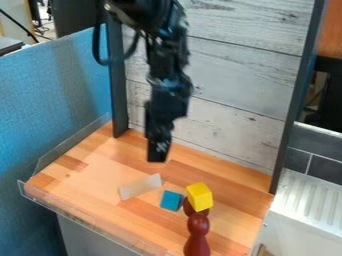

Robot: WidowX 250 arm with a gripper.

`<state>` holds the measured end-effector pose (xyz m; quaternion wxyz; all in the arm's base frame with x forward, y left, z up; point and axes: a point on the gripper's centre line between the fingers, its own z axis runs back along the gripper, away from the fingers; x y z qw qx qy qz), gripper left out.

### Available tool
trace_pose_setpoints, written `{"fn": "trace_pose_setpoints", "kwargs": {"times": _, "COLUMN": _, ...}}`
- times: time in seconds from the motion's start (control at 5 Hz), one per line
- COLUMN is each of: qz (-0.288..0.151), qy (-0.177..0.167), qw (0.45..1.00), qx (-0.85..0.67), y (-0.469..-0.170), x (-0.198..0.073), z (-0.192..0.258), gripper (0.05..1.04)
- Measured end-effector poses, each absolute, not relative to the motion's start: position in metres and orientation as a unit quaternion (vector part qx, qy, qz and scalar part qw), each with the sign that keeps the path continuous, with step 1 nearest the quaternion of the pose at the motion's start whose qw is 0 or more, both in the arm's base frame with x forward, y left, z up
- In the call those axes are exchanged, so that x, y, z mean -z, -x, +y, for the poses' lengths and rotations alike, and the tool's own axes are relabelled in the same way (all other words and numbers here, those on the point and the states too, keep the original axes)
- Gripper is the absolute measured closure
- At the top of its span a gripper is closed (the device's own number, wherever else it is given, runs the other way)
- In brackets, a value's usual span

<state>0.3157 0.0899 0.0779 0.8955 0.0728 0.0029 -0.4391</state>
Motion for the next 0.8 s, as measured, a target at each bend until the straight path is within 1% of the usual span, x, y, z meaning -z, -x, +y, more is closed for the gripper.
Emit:
{"fn": "trace_pose_setpoints", "kwargs": {"times": 0.2, "qz": -0.013, "qy": -0.084, "qw": 0.876, "qx": 0.474, "y": -0.318, "x": -0.067, "z": 0.083, "gripper": 0.083}}
{"fn": "trace_pose_setpoints", "kwargs": {"times": 0.4, "qz": -0.016, "qy": -0.083, "qw": 0.865, "qx": 0.494, "y": -0.319, "x": -0.065, "z": 0.077, "gripper": 0.083}}
{"fn": "trace_pose_setpoints", "kwargs": {"times": 0.6, "qz": 0.003, "qy": -0.068, "qw": 0.849, "qx": 0.524, "y": -0.305, "x": -0.050, "z": 0.058, "gripper": 0.083}}
{"fn": "trace_pose_setpoints", "kwargs": {"times": 0.8, "qz": 0.019, "qy": -0.058, "qw": 0.836, "qx": 0.546, "y": -0.286, "x": -0.045, "z": 0.041, "gripper": 0.083}}
